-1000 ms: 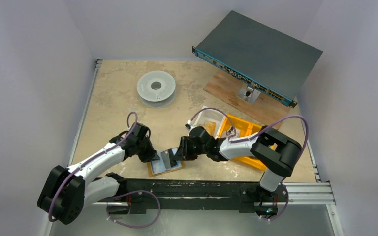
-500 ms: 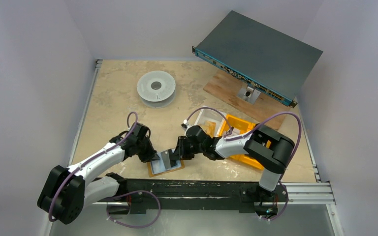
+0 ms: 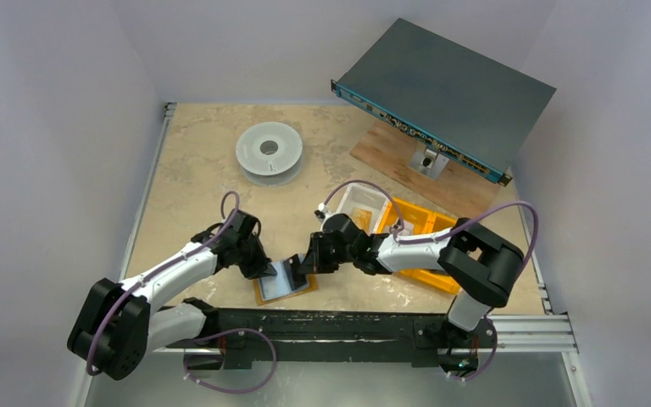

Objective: Take the credit cards out of the card holder
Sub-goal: Remove the credit card from the card holder, then place the credit card in the storage box.

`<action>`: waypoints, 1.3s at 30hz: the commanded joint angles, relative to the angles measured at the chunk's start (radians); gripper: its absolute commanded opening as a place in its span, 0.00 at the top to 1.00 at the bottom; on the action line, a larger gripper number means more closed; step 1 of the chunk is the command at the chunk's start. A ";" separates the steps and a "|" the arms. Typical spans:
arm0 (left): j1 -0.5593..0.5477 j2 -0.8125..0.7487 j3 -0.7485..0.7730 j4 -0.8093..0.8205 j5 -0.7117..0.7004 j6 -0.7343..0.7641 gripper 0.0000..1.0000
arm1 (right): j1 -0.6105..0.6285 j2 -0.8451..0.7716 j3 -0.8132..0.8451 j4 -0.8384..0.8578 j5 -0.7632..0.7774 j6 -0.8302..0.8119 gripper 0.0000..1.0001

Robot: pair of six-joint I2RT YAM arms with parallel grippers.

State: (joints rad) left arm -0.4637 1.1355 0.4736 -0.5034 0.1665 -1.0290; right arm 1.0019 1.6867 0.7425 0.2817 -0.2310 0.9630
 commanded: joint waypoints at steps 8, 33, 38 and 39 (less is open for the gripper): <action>0.003 0.023 -0.031 -0.067 -0.086 0.049 1.00 | 0.000 -0.120 0.029 -0.155 0.094 -0.071 1.00; 0.002 -0.204 0.260 -0.207 0.035 0.182 0.24 | -0.027 -0.463 0.100 -0.537 0.329 -0.100 1.00; 0.002 -0.197 0.295 -0.202 0.088 0.204 0.22 | -0.109 -0.608 0.113 -0.754 0.483 -0.087 1.00; 0.002 -0.192 0.301 -0.200 0.101 0.210 0.22 | -0.132 -0.639 0.113 -0.799 0.516 -0.080 1.00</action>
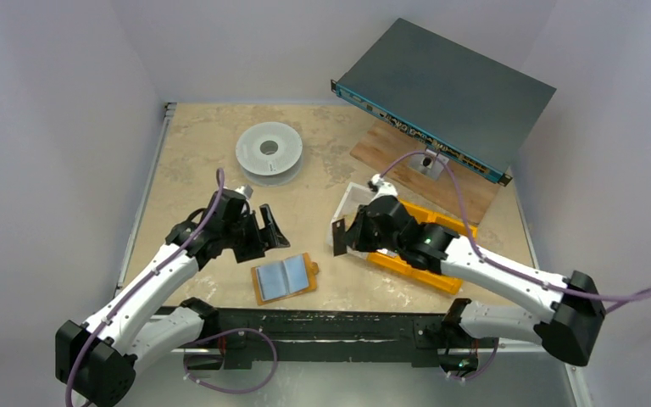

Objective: Take the credit cards out of the card holder
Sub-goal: Place the credit card in the storage box.

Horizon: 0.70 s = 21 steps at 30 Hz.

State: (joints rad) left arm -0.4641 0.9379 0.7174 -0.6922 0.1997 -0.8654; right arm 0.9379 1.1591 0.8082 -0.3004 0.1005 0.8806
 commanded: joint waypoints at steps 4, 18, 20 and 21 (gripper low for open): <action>0.000 0.025 0.073 0.003 0.099 0.064 0.22 | -0.172 -0.205 0.061 -0.396 0.316 0.019 1.00; -0.004 0.055 0.093 0.030 0.154 0.108 0.22 | -0.436 -0.187 0.166 -0.704 0.532 0.033 1.00; -0.004 0.055 0.097 0.025 0.153 0.114 0.22 | -0.465 -0.167 0.175 -0.715 0.538 0.024 1.00; -0.004 0.055 0.096 0.025 0.153 0.115 0.22 | -0.473 -0.161 0.178 -0.718 0.543 0.017 1.00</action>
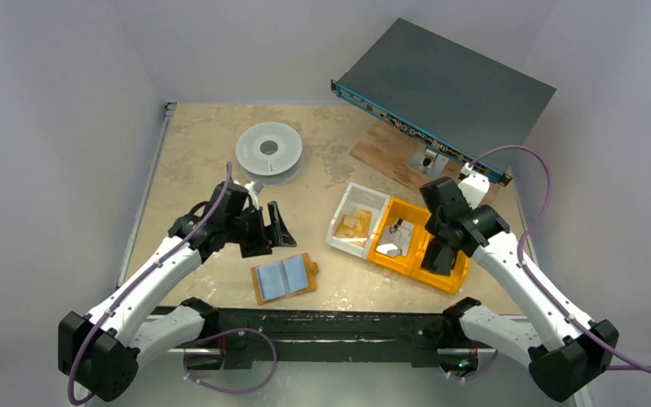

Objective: Take the credit cards out of the card holder
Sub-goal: Place the credit card in the storage box.

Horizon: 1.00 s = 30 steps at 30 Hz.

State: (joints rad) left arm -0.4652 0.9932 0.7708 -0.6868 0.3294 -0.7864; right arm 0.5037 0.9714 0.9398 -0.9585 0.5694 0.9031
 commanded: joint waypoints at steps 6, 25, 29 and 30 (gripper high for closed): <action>-0.003 -0.001 0.043 0.019 0.025 0.036 0.22 | -0.055 0.067 0.055 -0.054 0.046 -0.041 1.00; -0.003 -0.004 0.045 0.006 0.006 0.037 0.22 | -0.054 0.047 0.063 -0.042 -0.026 -0.085 0.64; -0.002 -0.008 0.050 -0.013 -0.023 0.041 0.22 | -0.053 0.009 0.059 0.053 -0.152 -0.166 0.50; 0.000 -0.011 0.051 -0.021 -0.036 0.041 0.22 | -0.053 0.002 0.054 0.074 -0.184 -0.172 0.47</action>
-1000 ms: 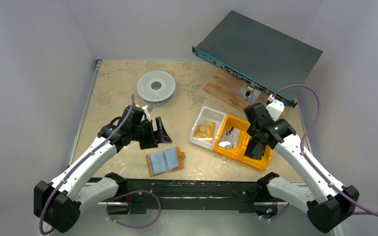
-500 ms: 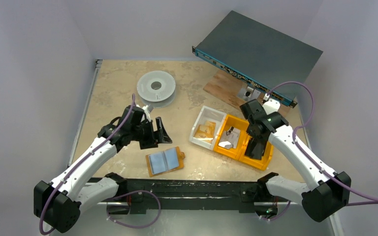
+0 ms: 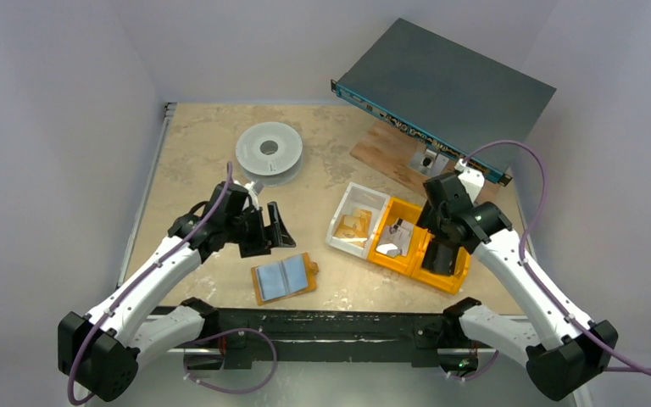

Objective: Take the credit cards out of the card holder
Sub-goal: Place the credit card in the storage box, then remove the credit card from the card holder.

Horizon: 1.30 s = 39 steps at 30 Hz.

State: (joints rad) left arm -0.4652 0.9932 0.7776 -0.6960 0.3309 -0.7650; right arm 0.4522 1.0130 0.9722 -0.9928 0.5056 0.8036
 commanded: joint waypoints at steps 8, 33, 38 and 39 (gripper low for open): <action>0.035 -0.065 0.055 -0.110 -0.183 0.022 0.20 | 0.257 -0.001 -0.009 0.305 -0.221 -0.021 0.41; 0.401 -0.081 0.025 -0.190 -0.035 0.061 0.19 | 0.864 0.740 0.300 0.634 -0.181 -0.120 0.44; 0.505 -0.093 -0.008 -0.169 0.050 0.063 0.19 | 0.877 0.838 0.356 0.635 -0.173 -0.118 0.41; 0.519 -0.095 -0.014 -0.164 0.058 0.062 0.19 | 0.882 0.853 0.362 0.639 -0.171 -0.118 0.40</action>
State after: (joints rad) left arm -0.0032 0.9195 0.7872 -0.8841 0.3038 -0.7204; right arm 1.3228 1.8343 1.2758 -0.3759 0.2886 0.7025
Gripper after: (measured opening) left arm 0.811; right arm 0.587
